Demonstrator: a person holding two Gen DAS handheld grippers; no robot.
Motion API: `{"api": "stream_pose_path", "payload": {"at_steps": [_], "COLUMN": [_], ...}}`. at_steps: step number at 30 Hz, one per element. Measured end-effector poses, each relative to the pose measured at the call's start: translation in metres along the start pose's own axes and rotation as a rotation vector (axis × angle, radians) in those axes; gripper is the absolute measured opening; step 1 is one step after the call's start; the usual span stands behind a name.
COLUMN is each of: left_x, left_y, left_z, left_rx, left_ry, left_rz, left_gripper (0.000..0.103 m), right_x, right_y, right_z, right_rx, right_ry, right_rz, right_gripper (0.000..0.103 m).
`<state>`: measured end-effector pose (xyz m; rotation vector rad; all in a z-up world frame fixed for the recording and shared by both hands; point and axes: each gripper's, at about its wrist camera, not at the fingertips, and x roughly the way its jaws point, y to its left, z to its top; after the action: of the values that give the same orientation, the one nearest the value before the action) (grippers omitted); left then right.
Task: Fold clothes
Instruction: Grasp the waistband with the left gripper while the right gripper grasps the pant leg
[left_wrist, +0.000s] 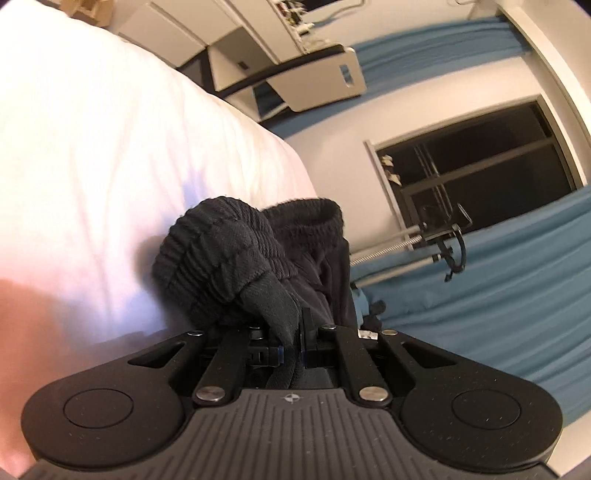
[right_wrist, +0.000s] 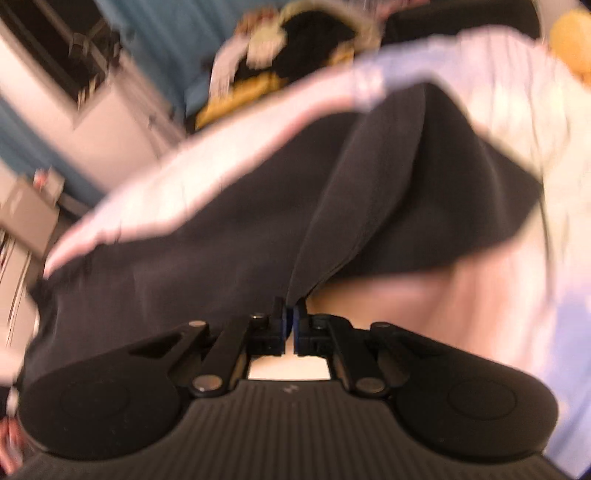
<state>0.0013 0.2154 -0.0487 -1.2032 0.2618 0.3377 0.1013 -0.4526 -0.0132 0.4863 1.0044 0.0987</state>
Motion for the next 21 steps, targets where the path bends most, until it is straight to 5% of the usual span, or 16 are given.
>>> {"api": "stream_pose_path", "payload": {"at_steps": [4, 6, 8, 14, 21], "left_x": [-0.012, -0.016, -0.020, -0.014, -0.008], "left_y": [0.012, 0.015, 0.016, 0.009, 0.007], "left_z": [-0.003, -0.007, -0.009, -0.012, -0.011], "left_rx": [-0.035, -0.047, -0.051, -0.031, -0.016], "left_ry": [0.036, 0.039, 0.033, 0.014, 0.012], "left_rz": [0.067, 0.090, 0.104, 0.135, 0.156], "left_gripper": [0.008, 0.008, 0.009, 0.009, 0.009], "right_x": [0.000, -0.009, -0.018, -0.028, 0.044], "right_y": [-0.034, -0.045, -0.056, -0.049, -0.001], "right_z": [-0.033, -0.035, -0.037, 0.002, 0.068], "right_rx": [-0.007, -0.003, 0.001, -0.079, -0.410], "right_ry": [0.150, 0.128, 0.107, -0.098, -0.284], "right_rz": [0.035, 0.036, 0.036, -0.079, -0.380], "right_gripper": [0.012, 0.013, 0.038, 0.072, 0.084]}}
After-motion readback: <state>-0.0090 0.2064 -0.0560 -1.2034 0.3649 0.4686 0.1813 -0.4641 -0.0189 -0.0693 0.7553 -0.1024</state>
